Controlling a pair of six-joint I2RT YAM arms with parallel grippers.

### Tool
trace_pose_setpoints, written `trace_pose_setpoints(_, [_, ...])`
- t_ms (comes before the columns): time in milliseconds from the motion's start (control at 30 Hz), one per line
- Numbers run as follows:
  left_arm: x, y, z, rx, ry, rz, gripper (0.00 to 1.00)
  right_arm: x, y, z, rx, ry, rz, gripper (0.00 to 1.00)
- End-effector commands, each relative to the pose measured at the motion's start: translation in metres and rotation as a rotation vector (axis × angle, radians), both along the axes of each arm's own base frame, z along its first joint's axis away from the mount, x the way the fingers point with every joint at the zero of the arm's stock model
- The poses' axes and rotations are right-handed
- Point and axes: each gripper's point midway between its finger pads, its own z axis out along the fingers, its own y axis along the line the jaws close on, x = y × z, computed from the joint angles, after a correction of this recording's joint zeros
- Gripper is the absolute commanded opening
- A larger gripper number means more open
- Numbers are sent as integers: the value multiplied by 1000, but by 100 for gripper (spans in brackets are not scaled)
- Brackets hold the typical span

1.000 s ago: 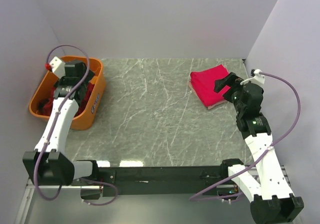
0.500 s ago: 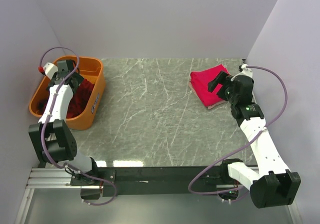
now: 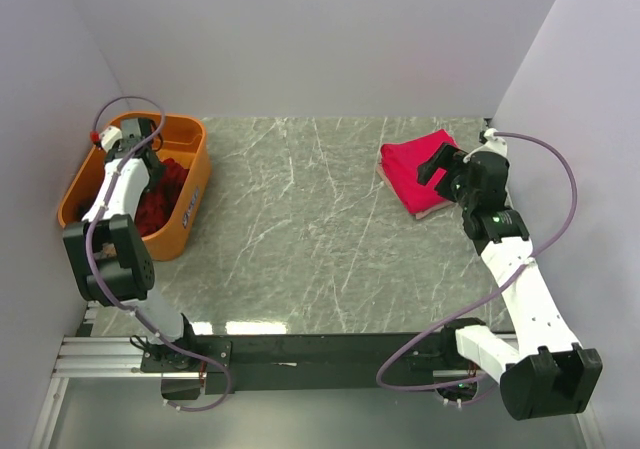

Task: Fold and stack the t-shirts
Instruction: Grab the tshirt from the pile

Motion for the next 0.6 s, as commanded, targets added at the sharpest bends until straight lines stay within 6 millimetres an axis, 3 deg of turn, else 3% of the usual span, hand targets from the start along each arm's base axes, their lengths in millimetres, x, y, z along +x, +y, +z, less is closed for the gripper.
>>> trace_pose_setpoints(0, [8,2,55,31,-137,-13,1,2,-3,33,-10,-103,-5,97])
trace_pose_setpoints(133, [6,2,114,66,-298,-17,1,0,-2,35,-7,-120,0,97])
trace_pose_setpoints(200, [5,3,157,97,-397,-8,1,0,3,36,-1,-130,29,97])
trace_pose_setpoints(267, [3,4,185,118,-444,-15,1,-2,6,40,8,-147,41,97])
trace_pose_setpoints(300, [4,5,215,138,-501,-12,1,-2,6,40,10,-150,46,97])
trace_pose_setpoints(433, [-1,8,275,191,-596,-16,1,-5,5,43,8,-168,39,97])
trace_pose_setpoints(567, [-2,-9,339,235,-748,-133,1,-7,4,47,8,-184,37,97])
